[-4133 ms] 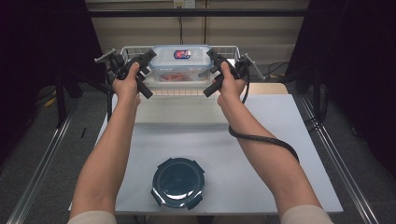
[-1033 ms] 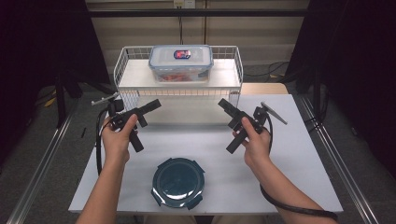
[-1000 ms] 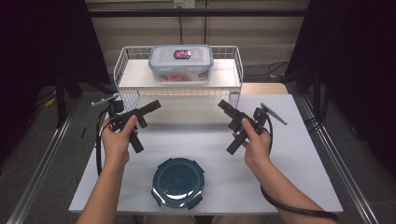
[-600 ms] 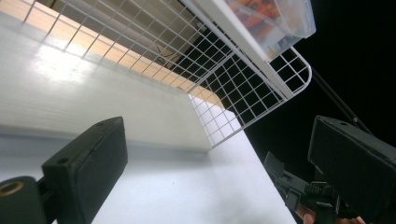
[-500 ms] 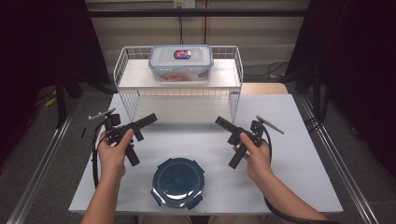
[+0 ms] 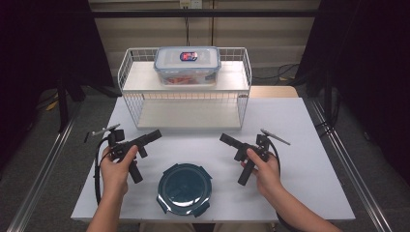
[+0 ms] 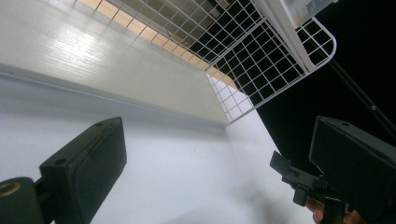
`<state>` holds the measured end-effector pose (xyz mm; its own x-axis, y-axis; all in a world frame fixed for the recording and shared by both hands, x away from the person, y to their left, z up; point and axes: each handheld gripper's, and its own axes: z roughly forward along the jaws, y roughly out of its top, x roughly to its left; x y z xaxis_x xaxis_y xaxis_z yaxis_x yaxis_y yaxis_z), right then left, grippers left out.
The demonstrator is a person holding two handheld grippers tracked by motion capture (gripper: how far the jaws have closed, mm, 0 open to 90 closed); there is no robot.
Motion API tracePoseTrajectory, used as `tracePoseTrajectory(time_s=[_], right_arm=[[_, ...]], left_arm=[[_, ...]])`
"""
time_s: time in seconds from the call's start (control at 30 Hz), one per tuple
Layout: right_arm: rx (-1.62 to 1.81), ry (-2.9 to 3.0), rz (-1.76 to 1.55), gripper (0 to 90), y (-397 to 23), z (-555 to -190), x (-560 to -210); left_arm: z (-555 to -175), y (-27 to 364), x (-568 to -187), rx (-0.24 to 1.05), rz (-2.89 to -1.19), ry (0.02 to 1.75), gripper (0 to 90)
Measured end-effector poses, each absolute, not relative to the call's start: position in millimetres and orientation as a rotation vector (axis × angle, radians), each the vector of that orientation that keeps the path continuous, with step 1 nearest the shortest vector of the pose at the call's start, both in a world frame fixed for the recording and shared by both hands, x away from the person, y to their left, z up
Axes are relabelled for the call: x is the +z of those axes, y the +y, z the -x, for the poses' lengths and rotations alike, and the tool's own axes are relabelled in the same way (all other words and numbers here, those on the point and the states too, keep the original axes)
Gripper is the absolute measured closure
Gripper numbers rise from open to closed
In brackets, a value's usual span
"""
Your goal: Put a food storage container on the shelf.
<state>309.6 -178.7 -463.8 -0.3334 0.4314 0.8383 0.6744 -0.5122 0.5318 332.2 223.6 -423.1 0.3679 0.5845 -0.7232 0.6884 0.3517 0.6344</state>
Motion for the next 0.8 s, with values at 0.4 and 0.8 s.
tracePoseTrajectory(time_s=[0.4,0.8], right_arm=[[-1.903,-1.474,1.664,17.3,-175,-299,-469],[-1.849,-1.523,1.634,17.5,-168,-297,-478]], left_arm=[[-323,226,-436,-0.117,-1.351,1.328,3.9],[-318,229,-445,-0.122,-1.352,1.347,4.4]])
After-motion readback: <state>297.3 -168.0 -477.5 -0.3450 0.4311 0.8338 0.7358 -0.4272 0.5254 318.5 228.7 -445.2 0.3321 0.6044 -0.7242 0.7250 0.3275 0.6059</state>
